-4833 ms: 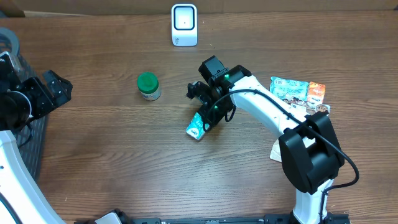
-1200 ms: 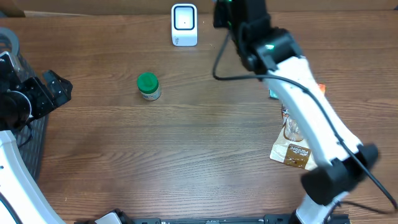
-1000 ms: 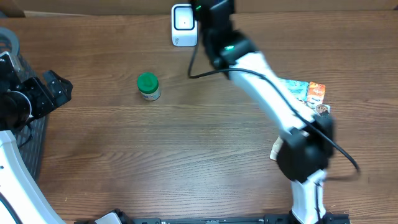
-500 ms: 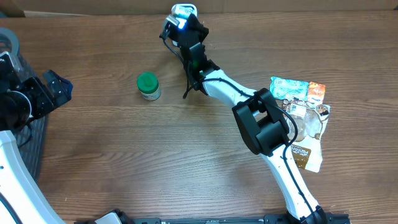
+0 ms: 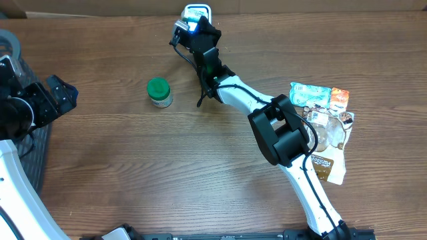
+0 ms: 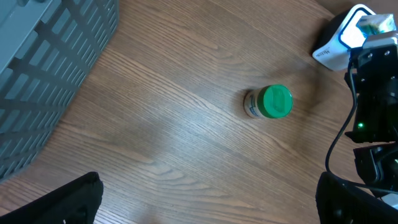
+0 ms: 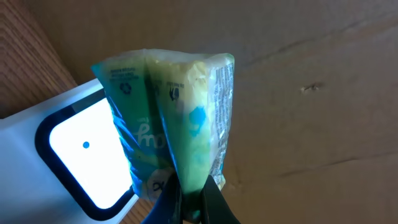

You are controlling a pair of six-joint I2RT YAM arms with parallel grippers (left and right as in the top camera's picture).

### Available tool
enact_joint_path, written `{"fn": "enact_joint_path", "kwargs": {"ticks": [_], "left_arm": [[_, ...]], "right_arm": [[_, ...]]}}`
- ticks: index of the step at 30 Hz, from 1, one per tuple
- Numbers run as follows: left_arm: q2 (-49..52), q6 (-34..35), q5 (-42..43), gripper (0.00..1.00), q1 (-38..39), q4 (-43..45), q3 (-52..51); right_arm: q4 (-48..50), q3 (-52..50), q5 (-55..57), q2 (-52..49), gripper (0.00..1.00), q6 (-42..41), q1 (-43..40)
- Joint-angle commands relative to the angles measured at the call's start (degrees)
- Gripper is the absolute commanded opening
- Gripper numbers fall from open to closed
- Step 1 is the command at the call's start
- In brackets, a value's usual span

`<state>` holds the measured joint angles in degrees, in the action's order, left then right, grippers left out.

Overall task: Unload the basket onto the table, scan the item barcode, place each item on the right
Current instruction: 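Lift the teal pack and hold it over the scanner window, then move the teal pack right and release it beside the pouch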

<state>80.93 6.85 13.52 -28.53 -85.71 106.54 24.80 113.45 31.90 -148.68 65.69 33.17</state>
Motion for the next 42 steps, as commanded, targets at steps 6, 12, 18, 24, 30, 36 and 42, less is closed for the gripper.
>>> {"fn": "enact_joint_path", "kwargs": {"ticks": [6,12,18,24,30,36,42], "left_arm": [[0.09,-1.09,0.48,1.00,-0.15,0.09,0.70],[0.09,-1.09,0.48,1.00,-0.15,0.07,0.70],[0.09,-1.09,0.48,0.99,-0.15,0.09,0.70],[0.09,-1.09,0.48,1.00,-0.15,0.09,0.70],[0.09,-1.09,0.48,1.00,-0.15,0.09,0.70],[0.09,-1.09,0.48,0.99,-0.15,0.07,0.70],[0.09,-1.09,0.48,0.99,-0.15,0.07,0.70]], "right_arm": [[1.70,0.26,-0.04,2.10,0.04,-8.61,1.66],[-1.25,0.26,0.55,8.57,0.04,-17.84,1.73],[-17.59,0.26,-5.03,18.62,0.04,-38.32,1.46],[-38.88,0.26,-22.47,29.14,0.04,-67.14,-1.42],[-66.20,0.26,-27.47,36.06,0.04,-85.09,-7.96],[-90.16,-1.42,-27.50,35.39,0.04,-95.71,-16.57],[-95.93,-8.70,-27.80,34.60,0.04,-100.45,-25.33]]}}
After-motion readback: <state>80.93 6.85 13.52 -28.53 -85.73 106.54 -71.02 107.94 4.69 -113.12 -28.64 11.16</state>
